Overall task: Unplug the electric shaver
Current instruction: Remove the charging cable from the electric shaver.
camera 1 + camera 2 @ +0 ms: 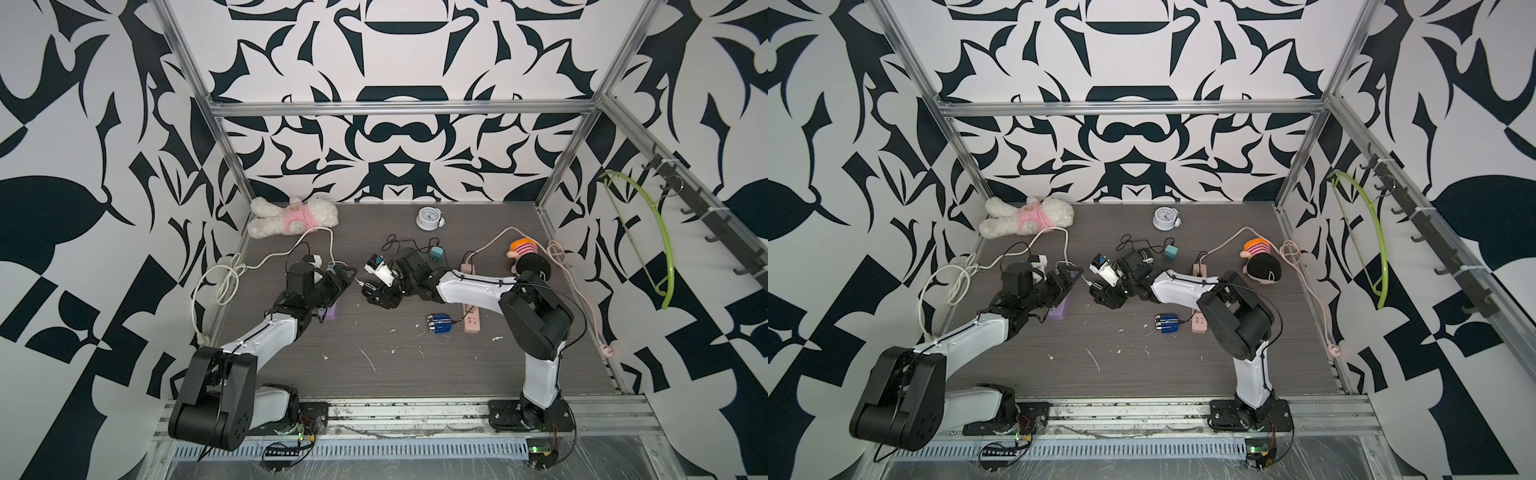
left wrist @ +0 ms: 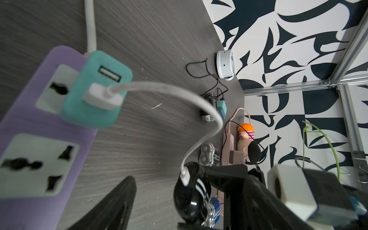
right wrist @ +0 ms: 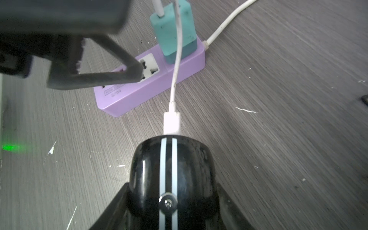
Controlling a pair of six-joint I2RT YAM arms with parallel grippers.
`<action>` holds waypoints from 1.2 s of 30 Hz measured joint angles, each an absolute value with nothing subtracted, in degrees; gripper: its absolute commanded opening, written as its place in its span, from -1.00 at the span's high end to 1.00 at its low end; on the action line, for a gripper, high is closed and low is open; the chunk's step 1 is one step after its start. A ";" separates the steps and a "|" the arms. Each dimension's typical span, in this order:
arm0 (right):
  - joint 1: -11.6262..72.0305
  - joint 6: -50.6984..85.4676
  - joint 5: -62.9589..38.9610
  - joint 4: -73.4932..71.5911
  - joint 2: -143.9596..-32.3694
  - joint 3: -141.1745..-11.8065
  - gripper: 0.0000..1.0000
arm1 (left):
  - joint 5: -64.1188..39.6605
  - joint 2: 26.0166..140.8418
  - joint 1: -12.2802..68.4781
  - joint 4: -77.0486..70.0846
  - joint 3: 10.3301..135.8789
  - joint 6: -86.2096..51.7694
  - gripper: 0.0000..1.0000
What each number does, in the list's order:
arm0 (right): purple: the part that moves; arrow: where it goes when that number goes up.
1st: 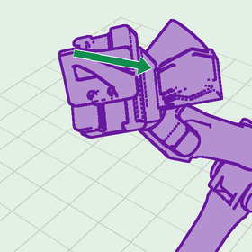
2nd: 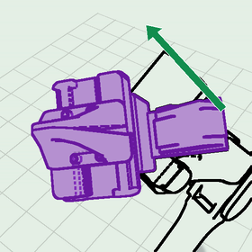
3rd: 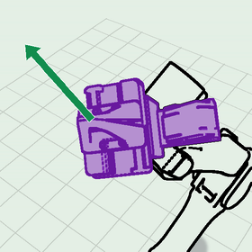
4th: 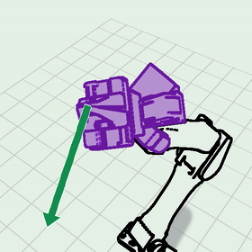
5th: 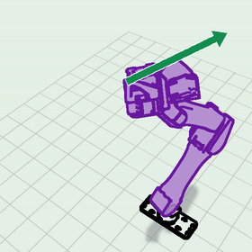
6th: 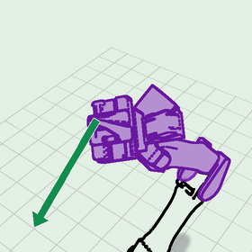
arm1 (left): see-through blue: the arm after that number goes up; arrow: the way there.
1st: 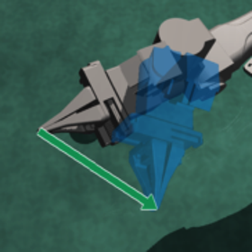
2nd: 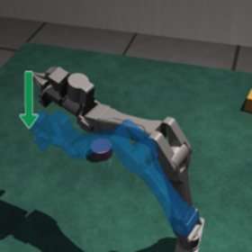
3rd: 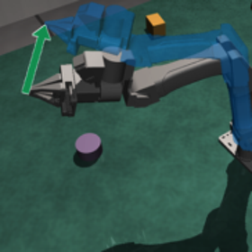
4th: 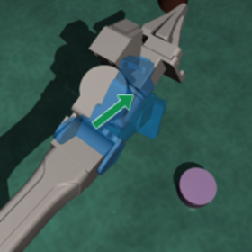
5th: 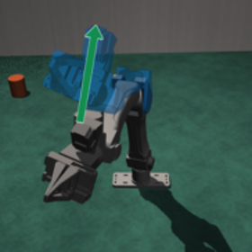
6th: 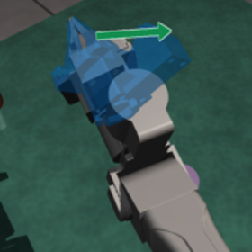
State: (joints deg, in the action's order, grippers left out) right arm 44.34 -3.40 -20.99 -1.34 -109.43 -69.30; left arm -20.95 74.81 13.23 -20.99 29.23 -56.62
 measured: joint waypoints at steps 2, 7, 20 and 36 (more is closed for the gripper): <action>44.34 -3.03 -21.26 -1.98 -108.33 -68.47 0.98 | -21.06 76.38 13.67 -22.44 29.78 -56.99 -0.74; 44.34 -2.52 -21.65 -3.40 -106.63 -67.81 1.00 | -22.15 79.70 14.39 -24.73 30.96 -57.78 -0.60; 44.34 -1.58 -22.00 -4.58 -106.19 -67.61 1.00 | -23.64 82.17 15.51 -29.47 33.32 -59.99 -0.20; 44.34 -1.41 -22.37 -4.73 -106.19 -67.57 1.00 | -24.38 83.00 15.79 -30.72 33.52 -60.27 0.11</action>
